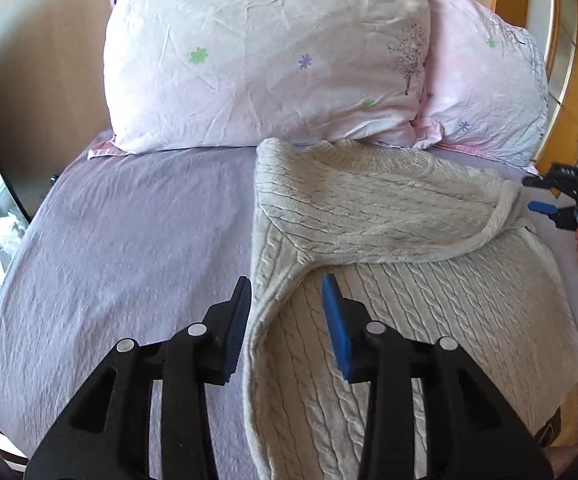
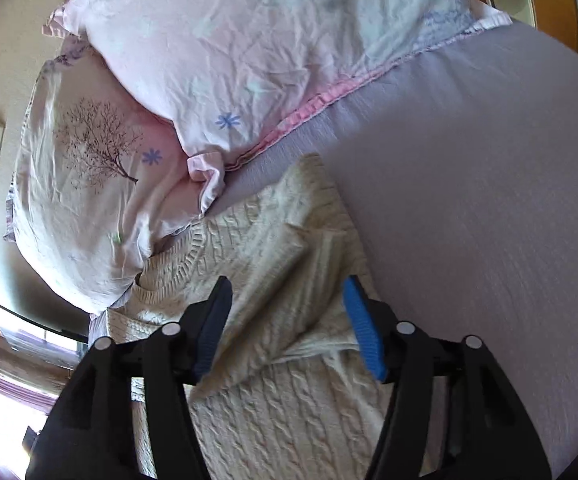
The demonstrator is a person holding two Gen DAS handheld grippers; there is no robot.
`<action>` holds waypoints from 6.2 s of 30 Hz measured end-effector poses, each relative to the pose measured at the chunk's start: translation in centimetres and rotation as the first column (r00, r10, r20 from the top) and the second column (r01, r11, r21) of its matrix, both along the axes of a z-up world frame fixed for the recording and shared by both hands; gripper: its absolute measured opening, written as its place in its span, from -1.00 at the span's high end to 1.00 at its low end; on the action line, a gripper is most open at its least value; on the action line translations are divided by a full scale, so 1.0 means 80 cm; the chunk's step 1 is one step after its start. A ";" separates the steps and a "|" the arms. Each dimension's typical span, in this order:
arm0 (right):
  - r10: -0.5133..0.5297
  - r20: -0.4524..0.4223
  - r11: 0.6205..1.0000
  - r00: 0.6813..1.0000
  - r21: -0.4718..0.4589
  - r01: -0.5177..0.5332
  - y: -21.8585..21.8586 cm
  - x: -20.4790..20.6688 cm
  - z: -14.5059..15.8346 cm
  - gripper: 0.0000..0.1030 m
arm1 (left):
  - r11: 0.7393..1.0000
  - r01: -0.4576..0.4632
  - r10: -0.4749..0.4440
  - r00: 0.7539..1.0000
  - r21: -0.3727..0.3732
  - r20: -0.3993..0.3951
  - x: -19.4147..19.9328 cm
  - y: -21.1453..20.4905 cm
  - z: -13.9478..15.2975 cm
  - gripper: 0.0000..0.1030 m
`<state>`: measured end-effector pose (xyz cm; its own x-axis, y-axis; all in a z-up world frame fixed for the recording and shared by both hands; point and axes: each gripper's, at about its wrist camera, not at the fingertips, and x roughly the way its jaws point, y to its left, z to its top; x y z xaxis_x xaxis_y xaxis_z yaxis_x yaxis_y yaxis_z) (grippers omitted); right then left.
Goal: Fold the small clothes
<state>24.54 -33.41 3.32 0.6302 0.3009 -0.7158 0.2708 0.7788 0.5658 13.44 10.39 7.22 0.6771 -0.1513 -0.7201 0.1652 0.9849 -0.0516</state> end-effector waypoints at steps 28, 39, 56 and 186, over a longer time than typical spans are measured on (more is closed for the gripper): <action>0.045 -0.021 0.988 0.999 -0.148 -0.048 -0.042 -0.201 -0.050 -0.05 | 0.983 0.022 -0.052 0.986 -0.183 -0.160 -0.075 0.039 -0.054 -0.32; 0.386 0.018 0.916 0.922 0.113 -0.385 0.005 -0.314 -0.095 0.84 | 0.972 0.074 -0.110 0.982 -0.223 -0.155 -0.160 0.025 -0.069 0.18; -0.107 0.239 0.900 0.965 0.435 -0.009 -0.056 -0.013 -0.025 0.87 | 0.945 -0.087 0.062 0.994 -0.316 -0.087 0.137 0.051 0.015 0.87; 0.215 0.032 0.937 0.976 0.274 -0.215 -0.095 0.021 -0.067 -0.51 | 0.834 0.167 -0.343 0.904 -0.525 -0.257 0.197 -0.210 -0.087 -0.63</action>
<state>26.19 -40.99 -2.03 0.5293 0.6141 -0.5854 0.1133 0.6327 0.7661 29.19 -6.38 0.26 0.3029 -0.6692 -0.6786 0.2934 0.7429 -0.6017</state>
